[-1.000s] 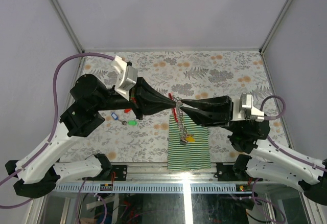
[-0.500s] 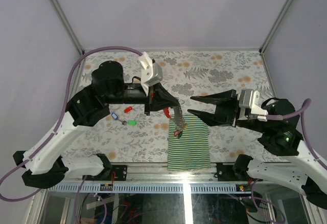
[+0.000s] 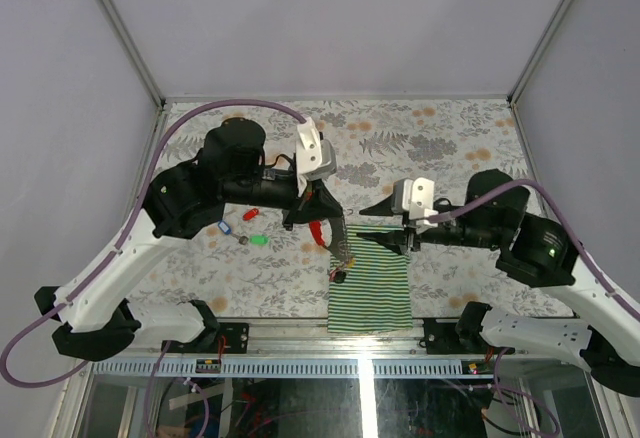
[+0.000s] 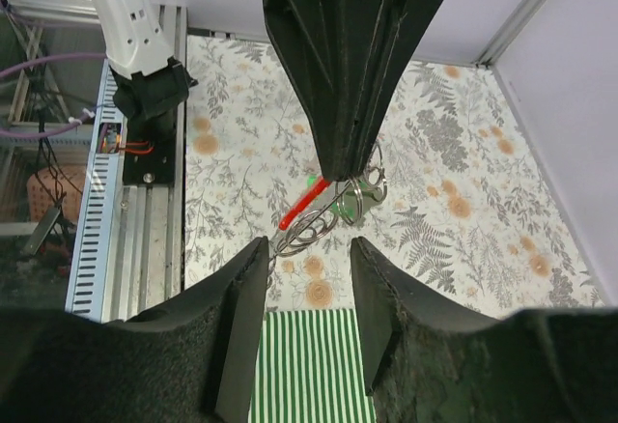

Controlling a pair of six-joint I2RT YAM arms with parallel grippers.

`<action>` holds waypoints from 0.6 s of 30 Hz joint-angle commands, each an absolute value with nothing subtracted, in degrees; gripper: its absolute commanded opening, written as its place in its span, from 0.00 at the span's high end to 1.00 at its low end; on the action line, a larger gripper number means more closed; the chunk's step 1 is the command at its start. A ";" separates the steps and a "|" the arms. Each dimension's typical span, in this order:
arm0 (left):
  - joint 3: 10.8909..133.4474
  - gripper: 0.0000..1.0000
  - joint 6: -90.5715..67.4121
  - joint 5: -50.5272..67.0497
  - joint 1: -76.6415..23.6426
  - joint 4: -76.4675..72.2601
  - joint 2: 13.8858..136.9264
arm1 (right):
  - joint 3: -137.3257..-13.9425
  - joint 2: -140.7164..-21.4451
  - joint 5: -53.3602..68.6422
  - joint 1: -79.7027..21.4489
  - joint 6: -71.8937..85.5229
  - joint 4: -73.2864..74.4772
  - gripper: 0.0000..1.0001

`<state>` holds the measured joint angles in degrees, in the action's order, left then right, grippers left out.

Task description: Put the keys on the keyring

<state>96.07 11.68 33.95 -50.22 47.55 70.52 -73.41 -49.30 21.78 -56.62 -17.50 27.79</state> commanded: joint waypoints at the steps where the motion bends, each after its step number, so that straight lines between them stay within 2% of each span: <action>1: 98.27 1.00 15.00 35.71 -50.54 47.33 69.25 | -76.69 -51.11 23.33 -56.86 -19.20 29.25 0.54; 14: 98.62 1.00 16.43 38.08 -51.11 48.75 68.62 | -74.70 -50.93 22.90 -56.79 -19.37 22.78 0.56; 18: 98.81 1.00 17.01 39.41 -51.33 49.04 68.41 | -75.14 -52.05 25.04 -56.82 -18.45 22.81 0.59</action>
<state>96.64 15.55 36.71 -50.78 50.54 69.84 -74.04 -51.40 22.35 -56.62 -19.07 26.22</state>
